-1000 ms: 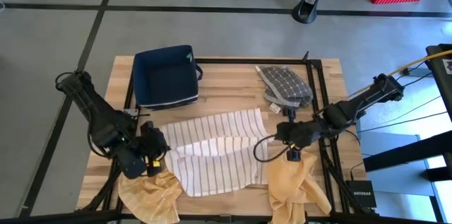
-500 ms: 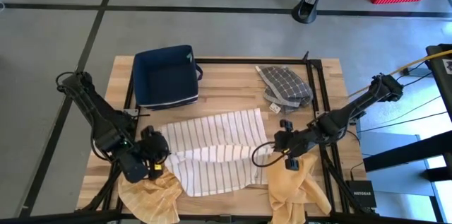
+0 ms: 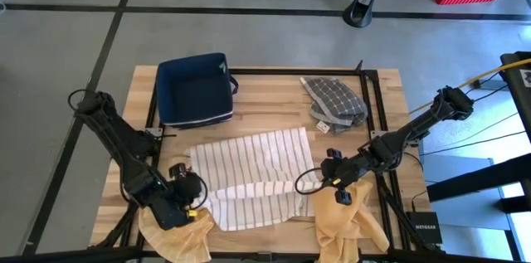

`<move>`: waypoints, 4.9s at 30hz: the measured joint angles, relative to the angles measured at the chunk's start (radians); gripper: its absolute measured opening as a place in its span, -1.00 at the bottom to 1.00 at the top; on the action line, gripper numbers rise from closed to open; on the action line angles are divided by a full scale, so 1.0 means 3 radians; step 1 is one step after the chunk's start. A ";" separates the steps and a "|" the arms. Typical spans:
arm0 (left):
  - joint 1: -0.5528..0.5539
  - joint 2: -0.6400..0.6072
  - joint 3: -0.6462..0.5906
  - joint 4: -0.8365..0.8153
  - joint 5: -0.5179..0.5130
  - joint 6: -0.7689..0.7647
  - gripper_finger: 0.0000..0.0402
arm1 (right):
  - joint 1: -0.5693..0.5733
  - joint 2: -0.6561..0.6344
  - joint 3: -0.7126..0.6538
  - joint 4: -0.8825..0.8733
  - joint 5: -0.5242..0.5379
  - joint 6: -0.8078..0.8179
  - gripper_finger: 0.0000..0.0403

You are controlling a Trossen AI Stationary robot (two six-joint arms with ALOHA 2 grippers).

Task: Fold towel
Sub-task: Fold the white towel

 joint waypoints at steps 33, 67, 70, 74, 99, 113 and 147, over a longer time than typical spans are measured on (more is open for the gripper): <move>-0.0018 0.0186 0.0000 0.0381 0.0098 0.0375 -1.00 | -0.0003 0.0000 0.0001 0.0073 -0.0354 0.0184 -0.96; 0.0729 -0.0523 0.0041 -0.1802 -0.2808 0.0199 -1.00 | -0.0675 -0.0349 0.0323 0.0175 0.2911 -0.1934 -0.96; 0.1004 -0.0664 0.0041 -0.1823 -0.2986 0.0394 -1.00 | -0.1068 -0.0357 0.0326 0.0458 0.2888 -0.2398 -0.96; 0.1386 -0.0789 0.0039 -0.1886 -0.3046 0.0541 -1.00 | -0.1643 -0.0321 0.0325 0.0658 0.2625 -0.2563 -0.96; 0.2834 -0.0847 -0.0750 -0.1139 -0.2487 0.1490 -0.61 | -0.3000 0.0634 0.0329 0.1151 0.1630 -0.2530 -0.71; 0.2258 -0.0970 -0.0253 -0.0860 0.0291 0.1306 -0.22 | -0.2686 0.0241 0.1427 -0.1314 0.0700 -0.1853 0.16; 0.0028 0.1239 -0.0242 0.0622 0.1221 -0.0787 -0.31 | -0.0532 0.1031 -0.0003 0.1105 0.0671 -0.0728 0.13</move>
